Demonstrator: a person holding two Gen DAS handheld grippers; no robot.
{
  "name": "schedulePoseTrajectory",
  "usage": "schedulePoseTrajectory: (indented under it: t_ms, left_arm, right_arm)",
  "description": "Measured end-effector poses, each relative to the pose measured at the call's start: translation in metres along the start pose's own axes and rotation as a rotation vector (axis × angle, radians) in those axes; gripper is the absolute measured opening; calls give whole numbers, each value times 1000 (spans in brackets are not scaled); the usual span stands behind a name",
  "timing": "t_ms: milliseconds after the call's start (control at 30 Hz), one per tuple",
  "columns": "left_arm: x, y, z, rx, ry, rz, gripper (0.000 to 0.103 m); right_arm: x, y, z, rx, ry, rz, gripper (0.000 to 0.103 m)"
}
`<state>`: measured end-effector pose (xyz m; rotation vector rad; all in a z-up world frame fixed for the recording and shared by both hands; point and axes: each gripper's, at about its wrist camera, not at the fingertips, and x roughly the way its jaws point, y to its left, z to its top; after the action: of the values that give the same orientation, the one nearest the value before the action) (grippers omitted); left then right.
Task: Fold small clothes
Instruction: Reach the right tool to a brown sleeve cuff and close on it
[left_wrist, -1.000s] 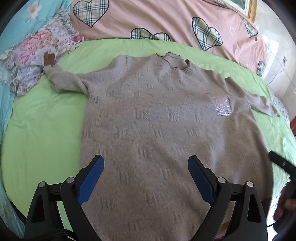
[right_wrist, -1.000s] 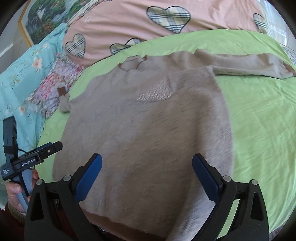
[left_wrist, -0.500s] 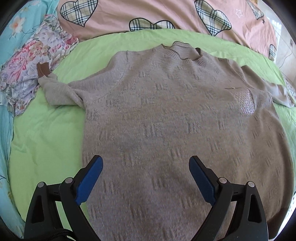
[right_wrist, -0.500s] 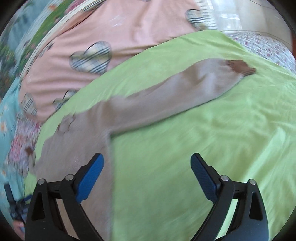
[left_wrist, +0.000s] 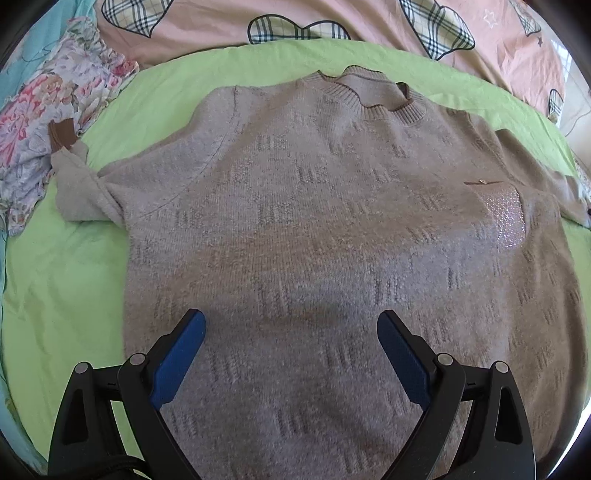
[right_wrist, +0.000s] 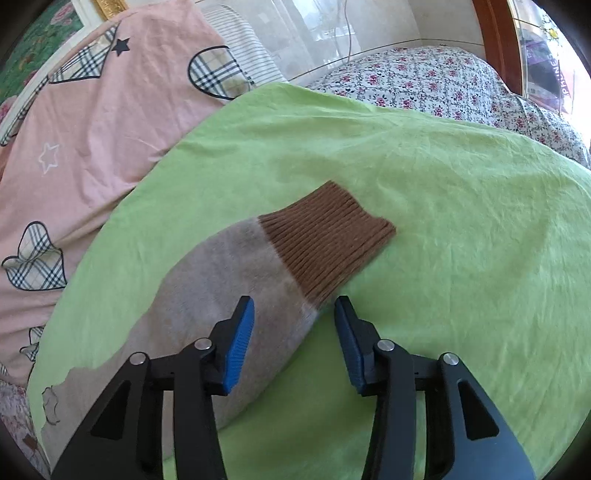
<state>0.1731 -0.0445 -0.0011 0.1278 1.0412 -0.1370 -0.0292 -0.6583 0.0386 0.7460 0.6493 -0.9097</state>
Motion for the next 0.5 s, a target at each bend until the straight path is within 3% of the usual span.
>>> schedulePoseTrajectory:
  t_ms: [67,100,300,500]
  left_arm:
    - [2,0,4,-3,1,-4,95]
    - [2,0,6,-5,-3,-8,95]
    - [1,2,9,-22,-5,-41,95]
    - [-7,14,4,-54,-15,-62,95]
  right_arm:
    - [0,1,4,-12,-5,12,13]
    - [0,5,4,-23,-3,22,10]
    - [-32,60,-14,-162,-13,163,7]
    - [-75,160,-74,-331,71,417,7]
